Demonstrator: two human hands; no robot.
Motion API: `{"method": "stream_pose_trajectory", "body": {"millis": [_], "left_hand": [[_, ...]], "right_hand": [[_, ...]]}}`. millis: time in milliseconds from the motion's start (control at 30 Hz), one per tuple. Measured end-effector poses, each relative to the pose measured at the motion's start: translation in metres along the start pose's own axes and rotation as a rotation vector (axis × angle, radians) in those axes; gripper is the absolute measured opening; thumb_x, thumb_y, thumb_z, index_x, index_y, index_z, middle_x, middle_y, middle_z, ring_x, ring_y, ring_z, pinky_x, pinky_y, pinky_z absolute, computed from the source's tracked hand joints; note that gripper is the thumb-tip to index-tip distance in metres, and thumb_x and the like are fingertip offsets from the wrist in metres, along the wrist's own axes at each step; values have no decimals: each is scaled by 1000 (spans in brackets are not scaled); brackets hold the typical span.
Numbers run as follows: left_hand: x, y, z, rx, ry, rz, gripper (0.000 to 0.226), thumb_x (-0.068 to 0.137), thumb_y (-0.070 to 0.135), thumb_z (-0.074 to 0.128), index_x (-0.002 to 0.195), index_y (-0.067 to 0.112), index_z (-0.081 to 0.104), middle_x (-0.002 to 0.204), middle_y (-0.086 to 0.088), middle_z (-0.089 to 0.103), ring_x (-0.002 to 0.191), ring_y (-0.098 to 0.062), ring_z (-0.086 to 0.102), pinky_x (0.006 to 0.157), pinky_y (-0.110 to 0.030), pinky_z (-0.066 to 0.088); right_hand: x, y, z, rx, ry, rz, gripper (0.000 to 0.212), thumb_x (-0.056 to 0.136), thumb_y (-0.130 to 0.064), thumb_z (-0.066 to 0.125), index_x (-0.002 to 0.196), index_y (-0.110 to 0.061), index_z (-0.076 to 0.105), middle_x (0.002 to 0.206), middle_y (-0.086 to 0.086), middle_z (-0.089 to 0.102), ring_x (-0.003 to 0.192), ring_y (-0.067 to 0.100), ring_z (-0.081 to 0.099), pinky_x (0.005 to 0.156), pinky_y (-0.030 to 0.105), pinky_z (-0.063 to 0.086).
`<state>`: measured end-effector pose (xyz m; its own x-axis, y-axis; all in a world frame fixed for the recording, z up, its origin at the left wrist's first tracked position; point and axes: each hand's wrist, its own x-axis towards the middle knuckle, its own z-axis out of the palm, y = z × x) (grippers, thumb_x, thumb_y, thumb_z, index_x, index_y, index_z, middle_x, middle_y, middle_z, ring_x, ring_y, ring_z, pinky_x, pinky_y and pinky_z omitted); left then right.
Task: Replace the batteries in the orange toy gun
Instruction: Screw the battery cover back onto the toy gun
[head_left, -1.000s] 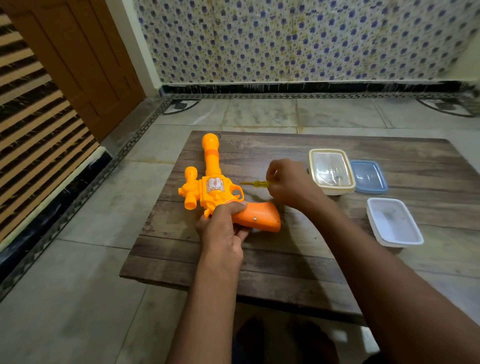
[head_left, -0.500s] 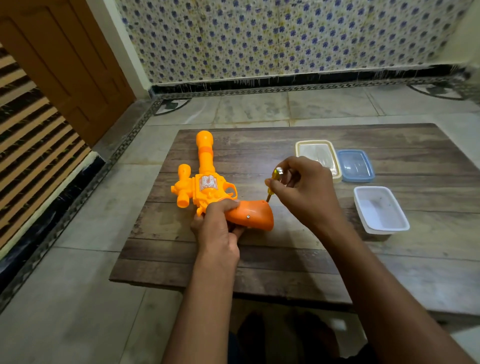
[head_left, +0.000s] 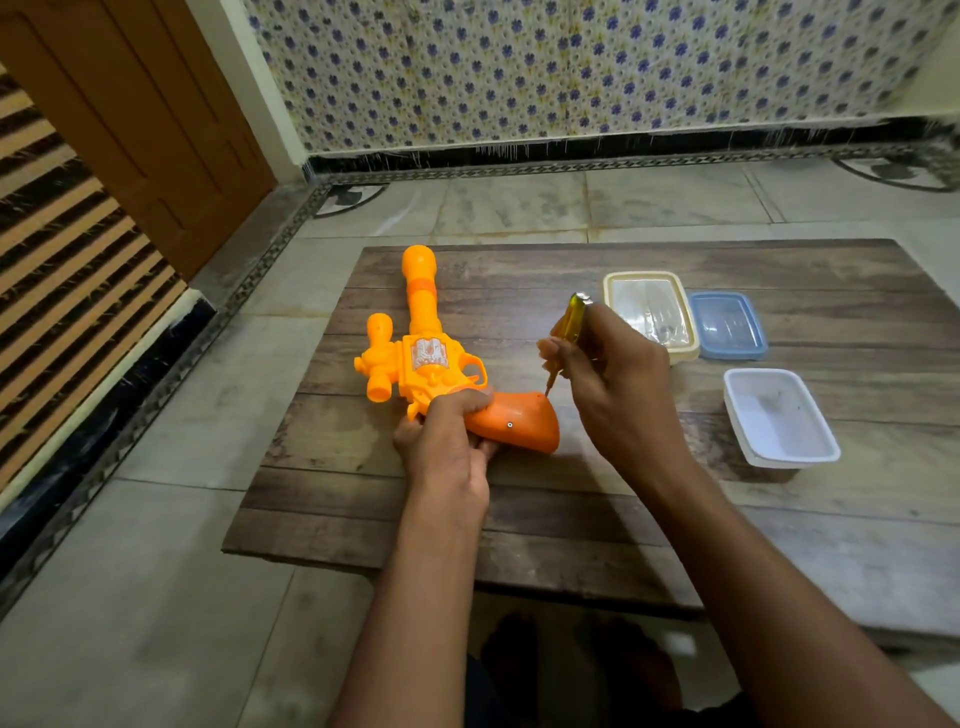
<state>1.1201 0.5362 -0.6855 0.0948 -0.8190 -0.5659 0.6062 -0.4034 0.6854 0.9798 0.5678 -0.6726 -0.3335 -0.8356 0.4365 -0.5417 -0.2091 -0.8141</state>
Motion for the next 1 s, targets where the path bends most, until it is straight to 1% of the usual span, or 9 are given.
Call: {"method": "stream_pose_trajectory", "body": {"millis": [67, 133, 267, 400, 500, 667, 800, 867, 1000], "left_hand": [[-1, -1, 2, 18, -12, 3, 69, 62, -6, 77, 129, 6, 62, 119, -22, 75, 104, -35, 75, 65, -41, 62], [1, -3, 1, 46, -8, 12, 61, 70, -10, 74, 128, 6, 62, 116, -23, 75, 102, -35, 76, 66, -42, 62], [4, -3, 0, 60, 0, 4, 55, 77, -13, 67, 129, 4, 60, 112, -24, 76, 93, -31, 79, 66, -41, 62], [1, -1, -1, 76, 28, 9, 39, 77, -15, 65, 110, 5, 63, 106, -21, 75, 88, -30, 78, 69, -43, 61], [0, -2, -1, 79, 29, 12, 34, 76, -15, 65, 103, 6, 63, 108, -21, 74, 96, -37, 77, 74, -47, 62], [0, 0, -1, 79, 33, 7, 32, 77, -14, 67, 100, 7, 62, 112, -20, 73, 94, -32, 74, 71, -46, 61], [-1, 0, -1, 90, 10, 2, 34, 78, -15, 65, 106, 5, 61, 115, -25, 73, 97, -35, 76, 68, -44, 61], [-1, 0, -1, 85, -8, 2, 38, 78, -15, 64, 111, 2, 61, 116, -28, 73, 100, -39, 77, 73, -48, 63], [-1, -1, 0, 77, -12, 18, 33, 77, -17, 62, 103, 3, 60, 114, -31, 73, 101, -44, 76, 87, -60, 60]], "right_hand": [[-3, -4, -1, 113, 38, 42, 8, 101, -13, 63, 101, -4, 62, 87, 1, 73, 82, 10, 76, 74, 36, 64], [-3, -7, -2, 233, 61, 99, 8, 102, -8, 61, 101, 0, 60, 86, 6, 73, 79, 14, 77, 72, 32, 64], [-3, -10, -3, 403, -13, 221, 10, 103, -6, 58, 106, 3, 54, 87, 17, 73, 77, 24, 78, 67, 34, 64], [-4, -9, -2, 435, -80, 283, 11, 104, -9, 57, 109, -2, 51, 83, 17, 74, 74, 28, 78, 67, 42, 65], [-5, -8, 0, 472, -125, 345, 12, 105, -14, 57, 109, -8, 47, 81, 18, 74, 71, 33, 78, 66, 50, 65], [-6, -7, 1, 494, -172, 410, 14, 106, -17, 55, 111, -11, 43, 81, 20, 75, 70, 36, 77, 64, 45, 64], [-5, -7, 0, 519, -197, 440, 19, 107, -17, 54, 116, -5, 41, 82, 22, 75, 70, 38, 77, 64, 45, 65], [-5, -8, -1, 540, -213, 449, 22, 106, -16, 54, 118, -3, 41, 83, 23, 75, 71, 40, 77, 63, 43, 65], [-5, -11, 0, 567, -226, 449, 25, 105, -15, 55, 120, -2, 40, 86, 28, 73, 71, 40, 77, 61, 39, 64]]}}
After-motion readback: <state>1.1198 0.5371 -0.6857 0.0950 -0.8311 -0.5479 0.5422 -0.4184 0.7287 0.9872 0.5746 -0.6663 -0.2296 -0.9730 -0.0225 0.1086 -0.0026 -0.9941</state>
